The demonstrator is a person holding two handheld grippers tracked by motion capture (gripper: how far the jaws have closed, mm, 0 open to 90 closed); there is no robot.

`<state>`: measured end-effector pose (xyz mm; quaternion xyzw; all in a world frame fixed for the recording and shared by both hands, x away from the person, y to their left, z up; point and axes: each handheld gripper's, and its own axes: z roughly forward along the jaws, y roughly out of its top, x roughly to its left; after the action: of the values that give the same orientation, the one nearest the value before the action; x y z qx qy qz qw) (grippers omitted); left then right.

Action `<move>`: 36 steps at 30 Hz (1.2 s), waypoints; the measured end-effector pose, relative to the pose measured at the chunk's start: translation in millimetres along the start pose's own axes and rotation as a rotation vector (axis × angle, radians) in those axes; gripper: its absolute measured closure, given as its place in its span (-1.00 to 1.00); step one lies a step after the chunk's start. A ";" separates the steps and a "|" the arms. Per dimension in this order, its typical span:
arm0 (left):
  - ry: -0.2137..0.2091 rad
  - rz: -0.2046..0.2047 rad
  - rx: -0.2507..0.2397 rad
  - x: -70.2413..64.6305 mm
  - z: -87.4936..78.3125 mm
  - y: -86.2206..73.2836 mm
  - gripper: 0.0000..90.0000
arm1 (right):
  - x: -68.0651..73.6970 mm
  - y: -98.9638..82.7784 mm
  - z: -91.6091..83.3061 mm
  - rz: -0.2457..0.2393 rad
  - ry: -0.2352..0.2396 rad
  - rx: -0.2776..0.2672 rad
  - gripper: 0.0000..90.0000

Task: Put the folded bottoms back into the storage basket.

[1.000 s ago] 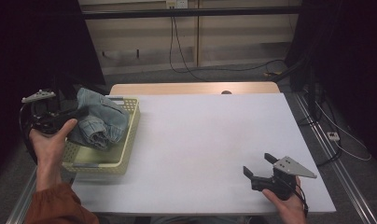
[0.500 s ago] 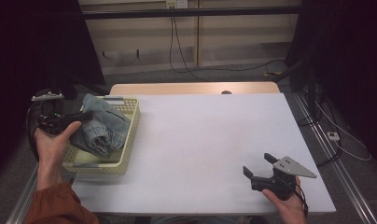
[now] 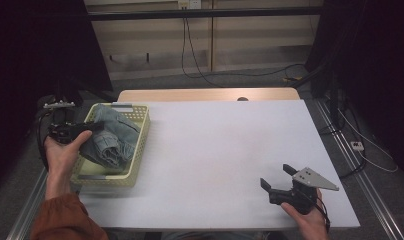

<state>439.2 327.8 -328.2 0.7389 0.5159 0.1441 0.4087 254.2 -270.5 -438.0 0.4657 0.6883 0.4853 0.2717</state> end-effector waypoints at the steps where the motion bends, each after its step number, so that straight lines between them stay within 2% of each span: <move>1: 0.006 0.002 0.003 0.4 0.0 -0.1 0.67 | 0.1 0.0 0.0 0.000 0.000 0.000 -0.84; 6: 0.067 0.022 0.011 1.8 1.8 -0.7 0.65 | 0.3 0.0 -0.1 -0.002 0.000 0.001 -0.84; 13: 0.096 0.017 0.021 7.8 6.5 -2.4 0.63 | 0.4 -0.1 0.6 -0.003 0.002 0.004 -0.84; 19: 0.142 0.034 0.033 8.8 9.7 -3.3 0.62 | 0.6 -0.2 0.3 -0.002 0.001 0.003 -0.84; 36: 0.177 0.023 0.028 15.7 19.4 -6.7 0.60 | 0.7 -0.2 0.1 -0.003 0.001 0.003 -0.84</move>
<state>453.9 333.7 -348.6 0.7348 0.5434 0.2064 0.3495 254.0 -269.8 -438.2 0.4647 0.6900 0.4840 0.2714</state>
